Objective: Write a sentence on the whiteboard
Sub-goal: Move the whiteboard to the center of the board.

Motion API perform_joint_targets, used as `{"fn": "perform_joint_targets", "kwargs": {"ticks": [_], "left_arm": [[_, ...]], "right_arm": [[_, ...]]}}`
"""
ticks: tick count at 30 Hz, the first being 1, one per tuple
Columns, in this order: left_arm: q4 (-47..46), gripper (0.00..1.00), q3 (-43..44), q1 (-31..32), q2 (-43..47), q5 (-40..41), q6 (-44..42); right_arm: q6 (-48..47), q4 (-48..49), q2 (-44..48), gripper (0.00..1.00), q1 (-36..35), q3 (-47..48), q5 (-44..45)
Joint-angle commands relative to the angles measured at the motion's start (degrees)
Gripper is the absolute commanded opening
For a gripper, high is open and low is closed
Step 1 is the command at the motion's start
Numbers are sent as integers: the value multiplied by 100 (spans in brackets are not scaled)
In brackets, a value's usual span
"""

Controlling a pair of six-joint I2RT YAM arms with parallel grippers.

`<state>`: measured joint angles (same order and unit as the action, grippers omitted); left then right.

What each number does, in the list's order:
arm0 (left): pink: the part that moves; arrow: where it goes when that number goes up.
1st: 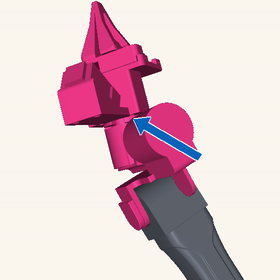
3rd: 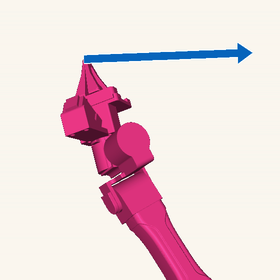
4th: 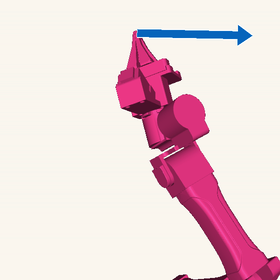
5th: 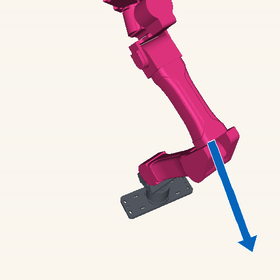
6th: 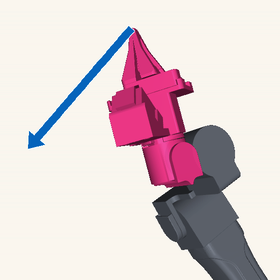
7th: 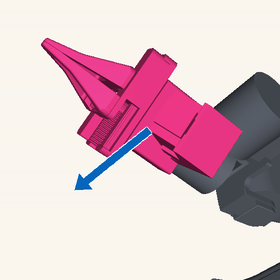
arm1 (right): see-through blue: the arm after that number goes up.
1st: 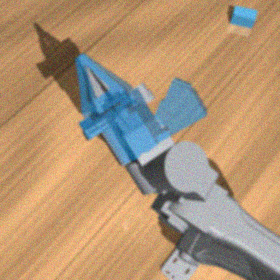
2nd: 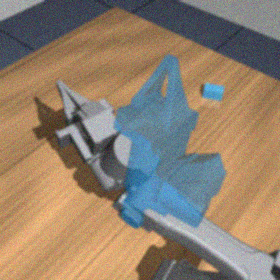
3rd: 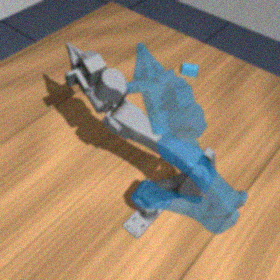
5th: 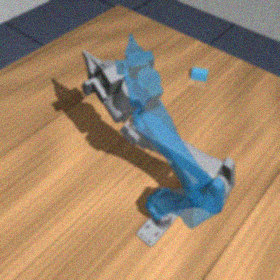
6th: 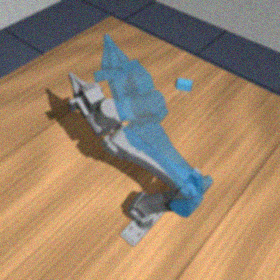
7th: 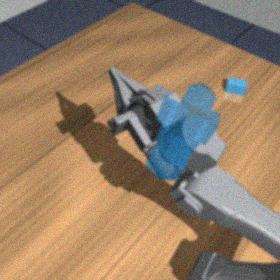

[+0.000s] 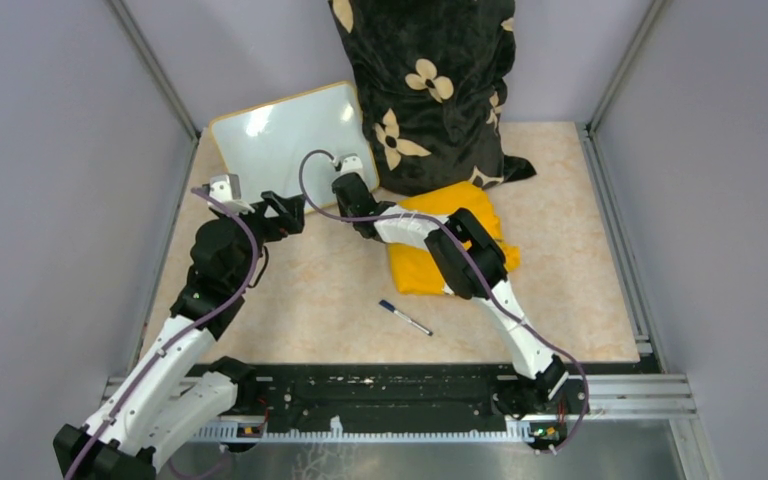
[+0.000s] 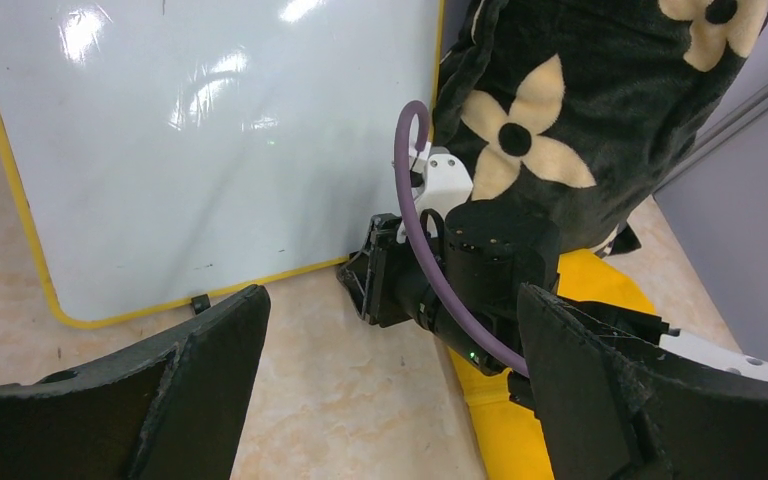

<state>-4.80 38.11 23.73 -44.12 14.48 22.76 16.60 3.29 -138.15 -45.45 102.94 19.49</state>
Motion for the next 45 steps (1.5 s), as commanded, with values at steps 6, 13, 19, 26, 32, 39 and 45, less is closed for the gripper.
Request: {"fn": "perform_joint_targets", "kwargs": {"ticks": [6,13,19,26,32,39,45], "left_arm": [[-171,99,-43,-35,-31,-30,-7],[-170,99,-35,-32,-10,-33,-9],[-162,99,-48,-34,-31,-7,-22],[-153,99,-36,-35,-21,42,-59],[-136,99,-42,-33,34,173,-105],[-136,99,-33,-35,86,93,-88],[-144,99,-28,-35,79,34,-79]], "right_arm": [[-75,97,291,9,-60,-291,-96],[-113,199,767,3,-313,-1058,-10],[-59,457,1256,0,-593,-1973,210],[34,716,1855,0,-1106,-2983,527],[638,621,2371,0,-1454,-3799,807],[1188,647,3100,0,-1816,-4825,1061],[1842,306,3463,0,-1980,-5216,1424]]}}
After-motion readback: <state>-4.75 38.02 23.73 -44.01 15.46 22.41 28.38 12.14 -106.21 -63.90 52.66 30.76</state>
